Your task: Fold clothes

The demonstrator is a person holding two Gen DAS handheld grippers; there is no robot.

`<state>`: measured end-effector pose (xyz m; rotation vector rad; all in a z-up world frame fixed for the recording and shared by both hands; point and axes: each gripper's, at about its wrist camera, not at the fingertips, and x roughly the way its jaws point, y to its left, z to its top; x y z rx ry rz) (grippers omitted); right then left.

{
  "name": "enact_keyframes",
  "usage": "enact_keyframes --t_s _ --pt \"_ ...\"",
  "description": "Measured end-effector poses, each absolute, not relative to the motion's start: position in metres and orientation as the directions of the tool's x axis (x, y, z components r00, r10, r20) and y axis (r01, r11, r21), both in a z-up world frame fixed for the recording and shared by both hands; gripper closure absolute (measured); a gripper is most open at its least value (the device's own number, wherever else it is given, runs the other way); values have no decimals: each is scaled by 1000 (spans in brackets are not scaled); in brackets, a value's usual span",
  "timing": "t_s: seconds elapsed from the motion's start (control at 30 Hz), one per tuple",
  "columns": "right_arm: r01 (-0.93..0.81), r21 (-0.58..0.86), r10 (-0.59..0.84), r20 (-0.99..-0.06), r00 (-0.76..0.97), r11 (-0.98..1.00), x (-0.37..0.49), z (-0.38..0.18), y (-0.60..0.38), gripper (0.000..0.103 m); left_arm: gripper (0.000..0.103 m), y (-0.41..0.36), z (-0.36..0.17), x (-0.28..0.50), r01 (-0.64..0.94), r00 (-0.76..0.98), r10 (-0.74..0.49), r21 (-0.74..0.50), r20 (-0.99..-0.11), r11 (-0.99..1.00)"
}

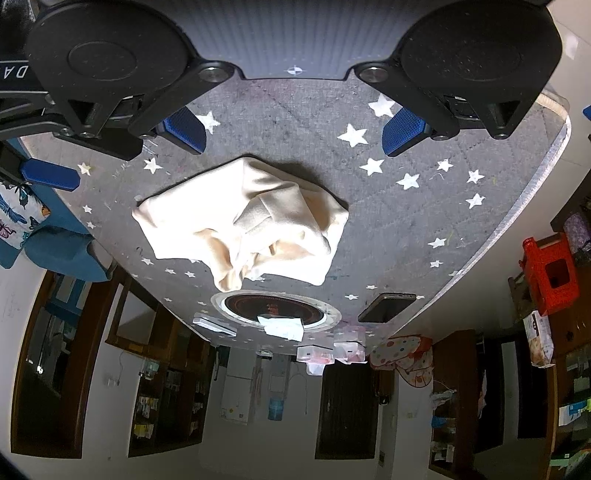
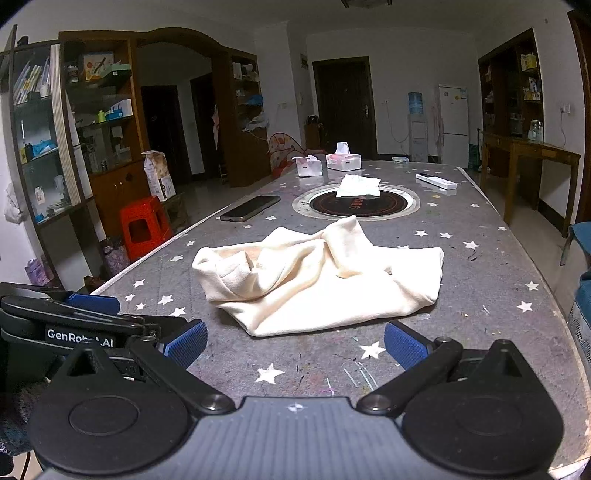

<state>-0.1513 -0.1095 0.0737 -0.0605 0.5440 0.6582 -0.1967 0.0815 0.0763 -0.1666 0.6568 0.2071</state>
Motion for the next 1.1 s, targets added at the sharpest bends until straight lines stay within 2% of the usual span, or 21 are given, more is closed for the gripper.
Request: enact_keyframes --t_s 1.1 --pt "-592 152 567 -546 617 791 -126 64 -97 0 0 92 66 -169 -260 722 141 -77 -677 963"
